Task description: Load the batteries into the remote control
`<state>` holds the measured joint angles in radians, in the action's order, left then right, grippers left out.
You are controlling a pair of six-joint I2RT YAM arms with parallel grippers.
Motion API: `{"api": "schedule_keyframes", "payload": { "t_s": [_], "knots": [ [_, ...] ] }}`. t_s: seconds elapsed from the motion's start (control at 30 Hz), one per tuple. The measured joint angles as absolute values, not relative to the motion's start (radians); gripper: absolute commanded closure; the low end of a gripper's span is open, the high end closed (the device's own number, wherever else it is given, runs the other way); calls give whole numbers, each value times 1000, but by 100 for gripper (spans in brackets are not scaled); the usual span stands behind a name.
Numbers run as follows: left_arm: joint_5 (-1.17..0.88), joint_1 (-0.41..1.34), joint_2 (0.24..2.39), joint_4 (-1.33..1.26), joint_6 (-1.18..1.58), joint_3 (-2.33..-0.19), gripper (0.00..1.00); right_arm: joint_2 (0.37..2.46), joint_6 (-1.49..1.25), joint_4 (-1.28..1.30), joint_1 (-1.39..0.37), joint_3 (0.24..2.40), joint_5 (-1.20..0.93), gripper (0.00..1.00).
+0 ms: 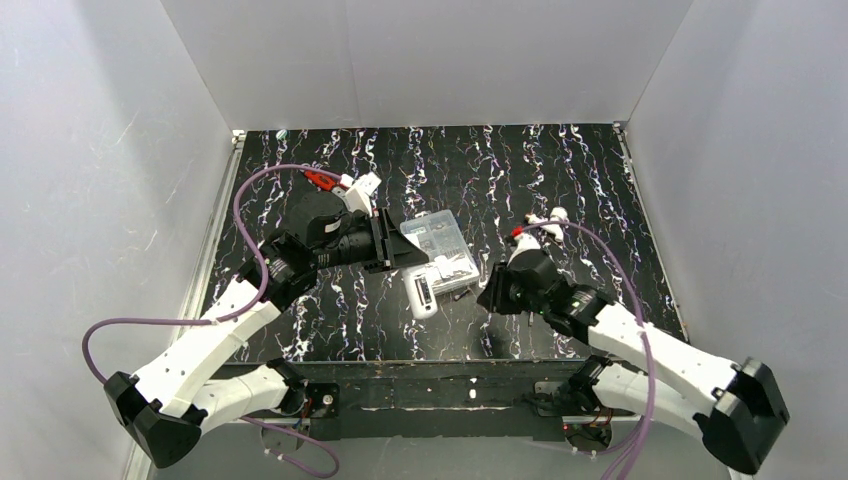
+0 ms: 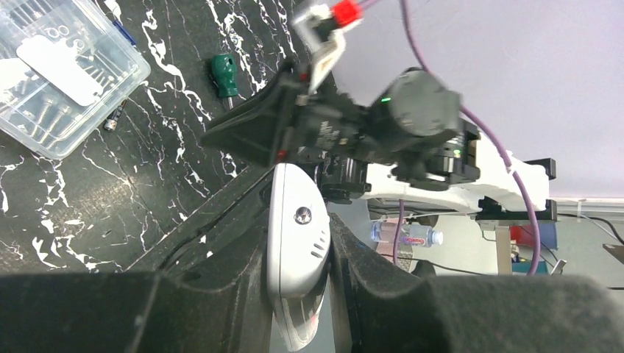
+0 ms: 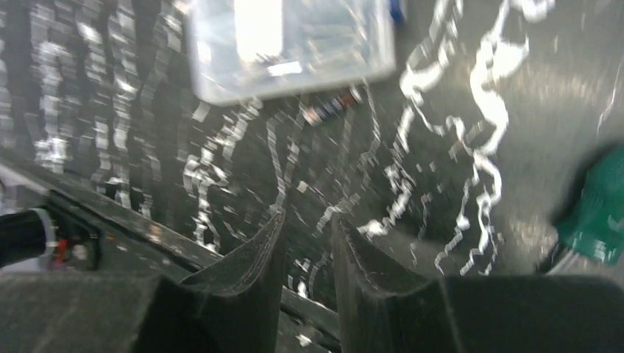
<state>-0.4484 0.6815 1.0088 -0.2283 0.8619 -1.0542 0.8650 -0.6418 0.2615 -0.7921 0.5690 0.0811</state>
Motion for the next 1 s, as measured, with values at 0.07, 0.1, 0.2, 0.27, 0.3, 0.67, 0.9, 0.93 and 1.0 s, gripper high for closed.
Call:
{"api": "schedule_keyframes", "payload": {
  "t_s": [0.07, 0.1, 0.2, 0.27, 0.3, 0.67, 0.9, 0.93, 1.0],
  "knots": [
    [-448, 682, 1008, -231, 870, -1053, 100, 936, -717, 304, -817, 550, 111, 55],
    [-448, 682, 1007, -233, 875, -1053, 100, 970, -743, 317, -831, 550, 130, 53],
    [-449, 682, 1002, -235, 885, -1053, 100, 1050, -804, 345, -855, 566, 177, 51],
    [-449, 682, 1000, -234, 890, -1053, 100, 1110, -839, 358, -858, 593, 206, 50],
    [-449, 682, 999, -233, 891, -1053, 100, 1139, -857, 360, -858, 607, 219, 49],
    [-448, 682, 960, -220, 890, -1053, 100, 1323, -969, 326, -858, 689, 312, 43],
    [-448, 678, 950, -203, 888, -1043, 100, 1384, -981, 294, -858, 726, 316, 43],
    [-448, 677, 950, -201, 887, -1040, 100, 1393, -981, 287, -858, 731, 316, 43],
    [-448, 677, 950, -196, 886, -1038, 100, 1408, -981, 280, -858, 743, 316, 43]
  ]
}}
